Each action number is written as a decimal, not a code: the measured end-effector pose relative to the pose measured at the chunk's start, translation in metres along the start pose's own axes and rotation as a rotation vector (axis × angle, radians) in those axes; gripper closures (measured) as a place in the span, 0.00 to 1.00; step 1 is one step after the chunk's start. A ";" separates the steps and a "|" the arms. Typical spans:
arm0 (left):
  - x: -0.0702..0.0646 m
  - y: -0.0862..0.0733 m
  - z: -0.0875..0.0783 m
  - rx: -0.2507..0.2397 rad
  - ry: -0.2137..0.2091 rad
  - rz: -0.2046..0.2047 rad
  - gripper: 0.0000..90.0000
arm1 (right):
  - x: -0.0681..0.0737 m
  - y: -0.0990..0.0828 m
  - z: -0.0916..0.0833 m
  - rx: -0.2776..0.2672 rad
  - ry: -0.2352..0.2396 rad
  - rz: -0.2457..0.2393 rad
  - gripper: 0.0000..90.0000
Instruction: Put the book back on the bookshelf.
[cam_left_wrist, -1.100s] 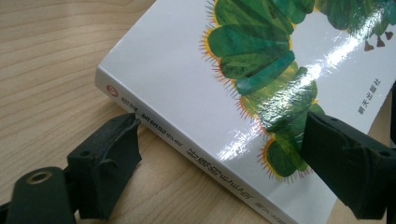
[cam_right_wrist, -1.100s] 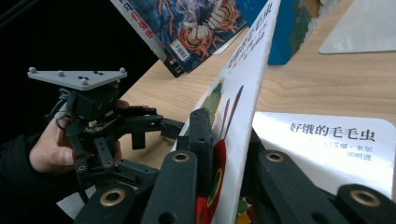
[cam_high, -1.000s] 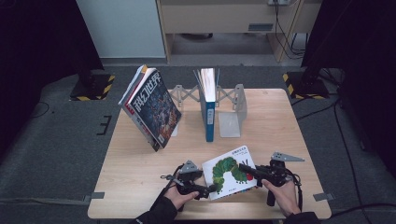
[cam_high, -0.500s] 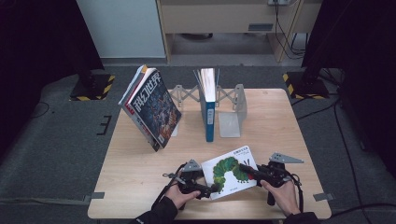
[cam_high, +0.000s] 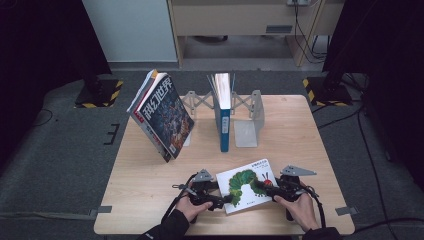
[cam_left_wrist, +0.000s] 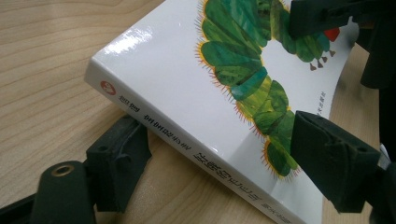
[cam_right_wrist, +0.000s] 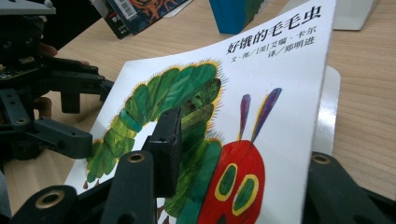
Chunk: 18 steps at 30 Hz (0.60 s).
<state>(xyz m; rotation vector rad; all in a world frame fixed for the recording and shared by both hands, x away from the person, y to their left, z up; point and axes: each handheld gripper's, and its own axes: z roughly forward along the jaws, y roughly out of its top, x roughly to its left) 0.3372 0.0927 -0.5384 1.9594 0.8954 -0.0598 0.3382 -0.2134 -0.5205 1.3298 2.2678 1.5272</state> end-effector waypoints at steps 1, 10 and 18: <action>0.000 0.000 0.000 0.001 -0.001 0.002 0.21 | 0.000 0.000 0.001 0.000 -0.001 0.000 0.62; 0.000 0.000 0.000 0.003 -0.002 0.003 0.22 | 0.003 -0.001 0.008 -0.008 0.045 0.009 0.61; 0.003 0.001 0.000 -0.009 -0.009 -0.022 0.22 | 0.008 -0.001 0.010 0.000 0.082 0.004 0.57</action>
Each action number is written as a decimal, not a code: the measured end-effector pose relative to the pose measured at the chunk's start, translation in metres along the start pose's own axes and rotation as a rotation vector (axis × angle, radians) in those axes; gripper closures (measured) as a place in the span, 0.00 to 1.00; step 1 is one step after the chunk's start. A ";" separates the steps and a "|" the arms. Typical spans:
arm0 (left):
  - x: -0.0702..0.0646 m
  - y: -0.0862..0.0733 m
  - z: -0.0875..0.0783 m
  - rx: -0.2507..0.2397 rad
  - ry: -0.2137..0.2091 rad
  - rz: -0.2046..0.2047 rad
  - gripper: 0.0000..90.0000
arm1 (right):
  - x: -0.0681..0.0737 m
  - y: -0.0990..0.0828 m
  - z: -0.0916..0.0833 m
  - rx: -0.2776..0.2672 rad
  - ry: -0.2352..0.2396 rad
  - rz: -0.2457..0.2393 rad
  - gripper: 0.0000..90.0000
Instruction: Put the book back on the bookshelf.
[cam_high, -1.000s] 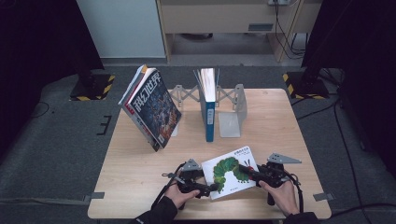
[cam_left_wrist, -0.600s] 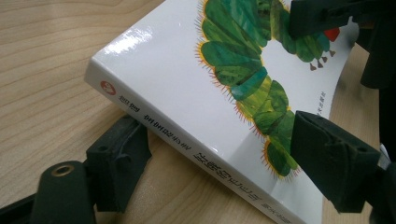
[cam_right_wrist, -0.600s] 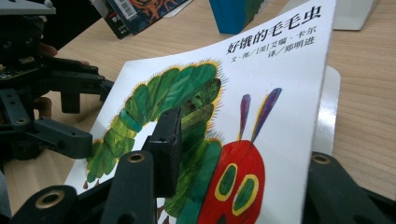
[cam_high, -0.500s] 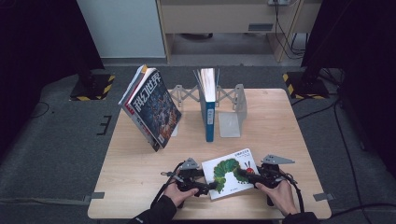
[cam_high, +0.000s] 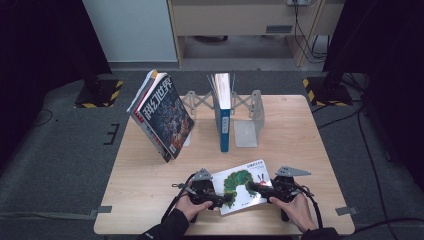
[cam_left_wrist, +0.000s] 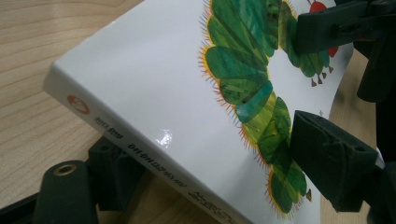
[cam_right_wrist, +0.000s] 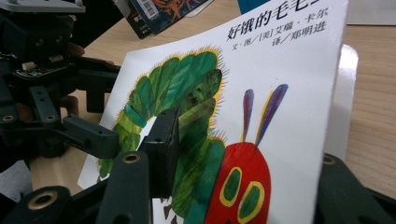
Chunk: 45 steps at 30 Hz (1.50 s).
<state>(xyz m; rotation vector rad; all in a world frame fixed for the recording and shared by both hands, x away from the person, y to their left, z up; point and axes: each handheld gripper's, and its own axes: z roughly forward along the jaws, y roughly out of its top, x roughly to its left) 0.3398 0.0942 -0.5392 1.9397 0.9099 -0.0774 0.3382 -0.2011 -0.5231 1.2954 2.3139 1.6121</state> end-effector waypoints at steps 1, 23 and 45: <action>0.000 0.000 0.000 -0.001 -0.001 0.000 0.22 | 0.000 0.001 0.000 0.000 -0.008 -0.008 0.52; 0.001 0.000 0.001 -0.008 -0.007 -0.026 0.33 | -0.009 -0.002 -0.006 0.090 -0.208 -0.057 0.38; -0.004 -0.002 0.003 -0.016 -0.064 -0.029 0.43 | -0.009 0.000 -0.007 0.053 -0.196 -0.068 0.46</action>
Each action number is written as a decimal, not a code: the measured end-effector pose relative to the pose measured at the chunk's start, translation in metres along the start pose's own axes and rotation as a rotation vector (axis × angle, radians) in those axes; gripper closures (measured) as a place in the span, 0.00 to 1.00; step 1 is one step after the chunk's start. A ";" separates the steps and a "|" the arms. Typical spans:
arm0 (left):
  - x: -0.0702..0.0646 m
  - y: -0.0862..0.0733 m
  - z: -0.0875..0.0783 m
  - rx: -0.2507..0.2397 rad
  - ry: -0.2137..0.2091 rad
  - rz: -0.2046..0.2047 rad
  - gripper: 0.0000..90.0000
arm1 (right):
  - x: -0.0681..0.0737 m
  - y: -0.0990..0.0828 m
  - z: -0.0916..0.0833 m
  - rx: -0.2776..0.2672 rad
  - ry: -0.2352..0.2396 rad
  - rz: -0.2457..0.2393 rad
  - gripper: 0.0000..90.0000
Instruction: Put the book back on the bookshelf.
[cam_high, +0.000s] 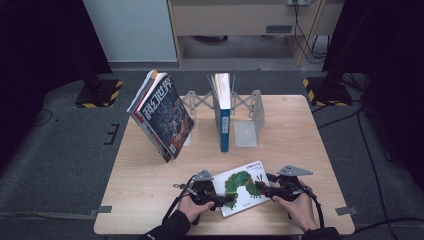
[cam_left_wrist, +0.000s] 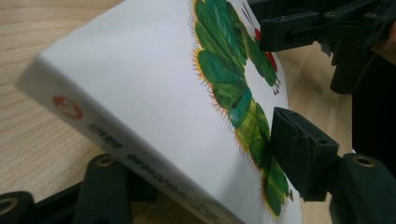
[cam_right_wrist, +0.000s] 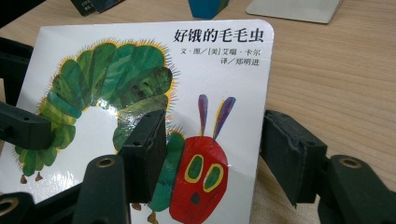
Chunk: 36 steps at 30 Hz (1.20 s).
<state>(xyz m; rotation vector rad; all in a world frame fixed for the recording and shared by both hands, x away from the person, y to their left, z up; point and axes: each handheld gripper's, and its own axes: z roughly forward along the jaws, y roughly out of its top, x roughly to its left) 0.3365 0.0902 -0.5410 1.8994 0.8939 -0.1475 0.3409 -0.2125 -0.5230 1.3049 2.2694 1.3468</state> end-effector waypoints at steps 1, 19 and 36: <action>0.000 0.000 0.000 -0.003 -0.003 0.003 0.44 | -0.001 0.000 -0.001 -0.002 0.002 -0.004 0.46; -0.010 0.008 -0.007 -0.030 -0.046 0.002 0.70 | -0.006 0.003 -0.009 -0.053 0.034 0.022 0.48; -0.020 0.014 -0.014 -0.062 -0.013 0.057 0.82 | -0.020 0.003 -0.021 -0.077 -0.015 0.007 0.43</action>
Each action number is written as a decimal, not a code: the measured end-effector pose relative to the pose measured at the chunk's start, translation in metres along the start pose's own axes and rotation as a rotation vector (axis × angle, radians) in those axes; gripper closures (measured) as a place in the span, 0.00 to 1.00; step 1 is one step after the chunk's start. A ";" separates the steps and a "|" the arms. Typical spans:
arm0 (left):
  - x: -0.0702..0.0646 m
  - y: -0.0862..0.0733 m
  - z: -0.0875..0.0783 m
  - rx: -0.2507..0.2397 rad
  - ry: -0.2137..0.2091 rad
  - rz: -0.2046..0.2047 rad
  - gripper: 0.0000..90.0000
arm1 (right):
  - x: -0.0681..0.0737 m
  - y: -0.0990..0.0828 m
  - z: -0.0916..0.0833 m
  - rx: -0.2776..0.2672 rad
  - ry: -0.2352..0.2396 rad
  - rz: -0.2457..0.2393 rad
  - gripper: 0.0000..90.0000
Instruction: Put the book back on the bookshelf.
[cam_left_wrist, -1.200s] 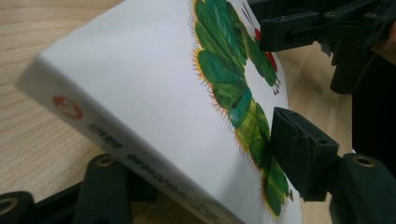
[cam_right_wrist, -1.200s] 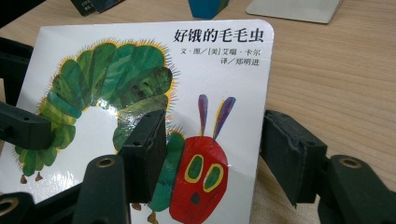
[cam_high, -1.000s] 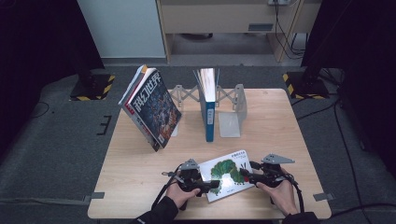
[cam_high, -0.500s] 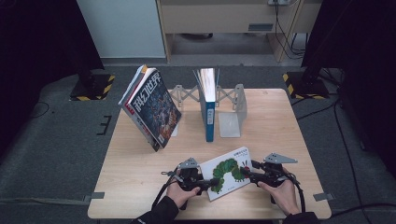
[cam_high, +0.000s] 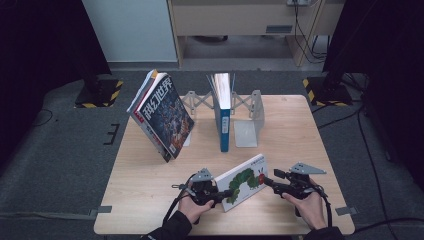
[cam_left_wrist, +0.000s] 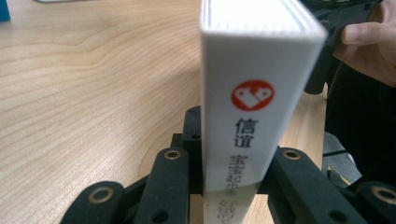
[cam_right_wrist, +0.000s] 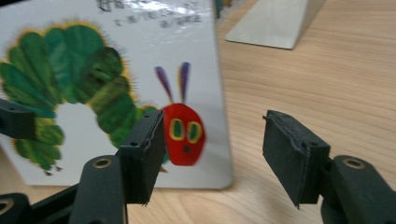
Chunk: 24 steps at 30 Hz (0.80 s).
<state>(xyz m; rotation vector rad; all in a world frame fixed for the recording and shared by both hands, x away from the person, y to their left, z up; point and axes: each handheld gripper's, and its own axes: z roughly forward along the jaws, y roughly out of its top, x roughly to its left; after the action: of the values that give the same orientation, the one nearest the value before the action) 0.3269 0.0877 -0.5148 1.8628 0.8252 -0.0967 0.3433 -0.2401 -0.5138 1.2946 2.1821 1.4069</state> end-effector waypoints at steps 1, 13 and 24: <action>-0.001 0.000 0.000 -0.003 0.002 0.005 0.82 | -0.001 0.000 -0.001 0.009 -0.019 -0.010 0.42; -0.006 0.012 -0.012 -0.025 0.028 0.013 0.83 | -0.026 -0.007 -0.008 0.132 -0.198 -0.090 0.34; -0.007 0.025 -0.026 -0.056 0.076 0.025 0.83 | -0.044 -0.014 -0.013 0.186 -0.283 -0.072 0.27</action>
<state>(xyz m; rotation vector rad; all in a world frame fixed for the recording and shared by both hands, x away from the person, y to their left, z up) 0.3282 0.1009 -0.4804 1.8326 0.8478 0.0134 0.3531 -0.2846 -0.5294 1.3658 2.1784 0.9471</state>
